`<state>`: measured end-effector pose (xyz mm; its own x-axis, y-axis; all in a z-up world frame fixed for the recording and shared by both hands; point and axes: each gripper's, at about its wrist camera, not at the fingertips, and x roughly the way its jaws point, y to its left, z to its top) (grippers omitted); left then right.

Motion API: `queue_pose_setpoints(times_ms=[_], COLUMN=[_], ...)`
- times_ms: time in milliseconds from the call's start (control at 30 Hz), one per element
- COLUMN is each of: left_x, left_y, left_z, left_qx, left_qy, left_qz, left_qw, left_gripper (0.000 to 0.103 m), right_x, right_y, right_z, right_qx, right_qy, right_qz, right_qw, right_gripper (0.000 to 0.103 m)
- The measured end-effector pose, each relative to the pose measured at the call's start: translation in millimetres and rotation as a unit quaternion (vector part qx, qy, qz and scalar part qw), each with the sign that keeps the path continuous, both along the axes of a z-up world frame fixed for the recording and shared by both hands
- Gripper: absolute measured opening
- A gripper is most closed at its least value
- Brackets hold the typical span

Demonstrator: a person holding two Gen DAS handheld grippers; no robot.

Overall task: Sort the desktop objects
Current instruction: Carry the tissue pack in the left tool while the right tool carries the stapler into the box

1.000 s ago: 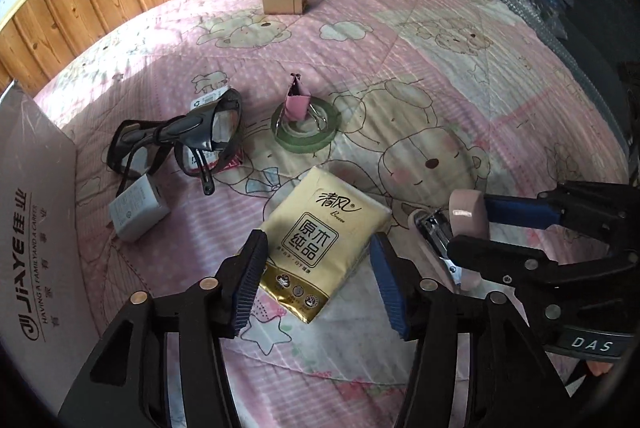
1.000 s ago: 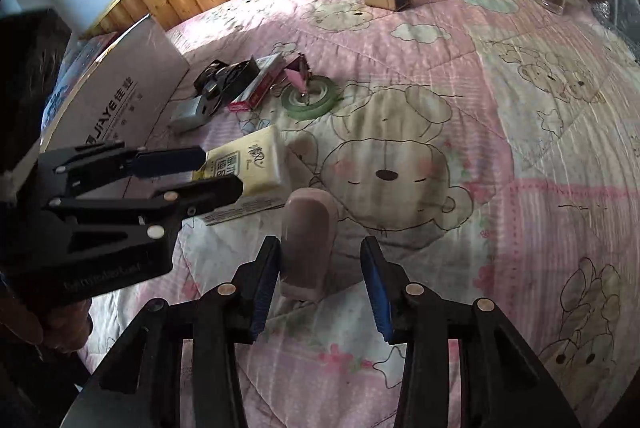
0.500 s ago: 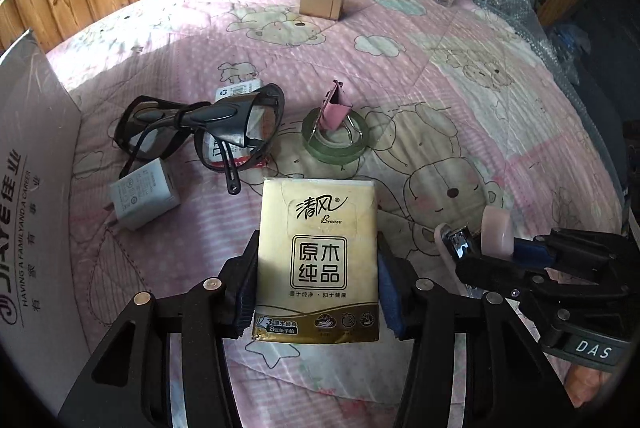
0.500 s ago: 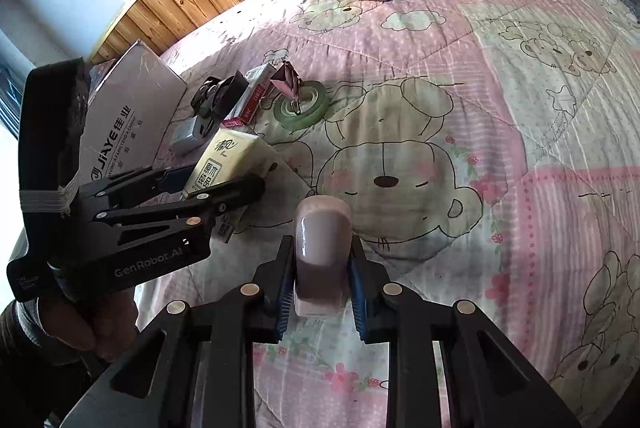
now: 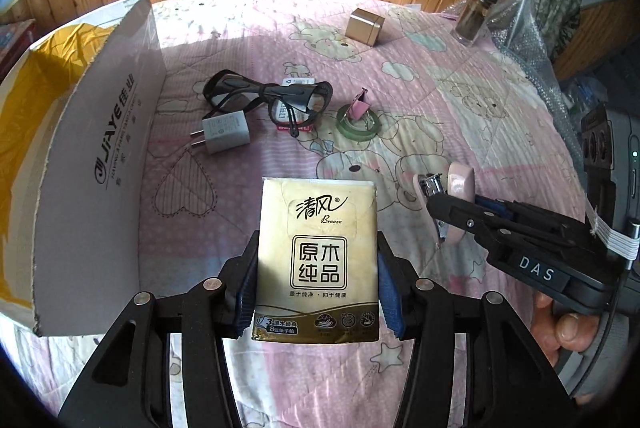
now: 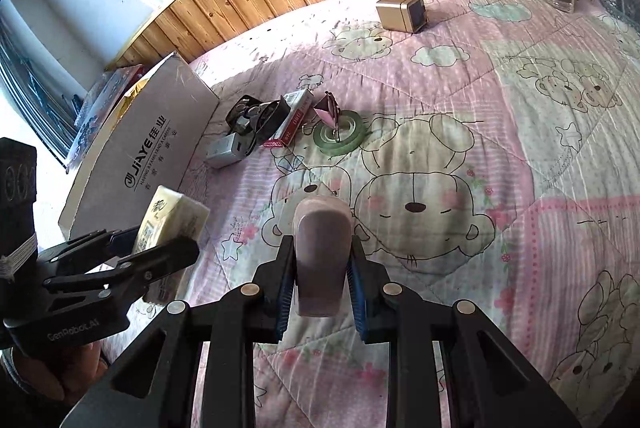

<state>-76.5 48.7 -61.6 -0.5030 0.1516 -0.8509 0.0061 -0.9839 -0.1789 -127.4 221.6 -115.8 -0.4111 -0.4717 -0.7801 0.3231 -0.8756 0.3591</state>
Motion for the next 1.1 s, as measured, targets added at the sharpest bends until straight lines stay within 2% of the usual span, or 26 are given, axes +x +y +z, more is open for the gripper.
queue_pose_setpoints(times_ms=[133,533,800,1000,1100], left_x=[16.8,54.6,47.6,33.0,24.9], left_y=[-9.0,-46.1,-80.5,-115.2,-131.8], left_z=[14.7,58.0,92.6,110.2,106.5], left_qx=[-0.013,0.009,0.004,0.012,0.019], left_qy=[0.006,0.012,0.033,0.029,0.019], left_qz=[0.010,0.033,0.038,0.051,0.070], left_qw=[0.9999,0.9994,0.9987,0.9982,0.9972], left_gripper=[0.053,0.053,0.053,0.053,0.053], right_x=[8.4,39.6,44.6,31.1,25.6], right_y=[-6.2,-44.5,-63.5,-90.7,-117.0], right_z=[11.0,54.8,79.2,123.1,145.5], right_qx=[0.006,0.012,0.032,0.035,0.025], right_qy=[0.016,0.065,0.081,0.074,0.074], right_qz=[0.009,0.053,0.068,0.075,0.095], right_qw=[1.000,0.996,0.994,0.994,0.992], right_gripper=[0.026,0.026,0.026,0.026,0.026])
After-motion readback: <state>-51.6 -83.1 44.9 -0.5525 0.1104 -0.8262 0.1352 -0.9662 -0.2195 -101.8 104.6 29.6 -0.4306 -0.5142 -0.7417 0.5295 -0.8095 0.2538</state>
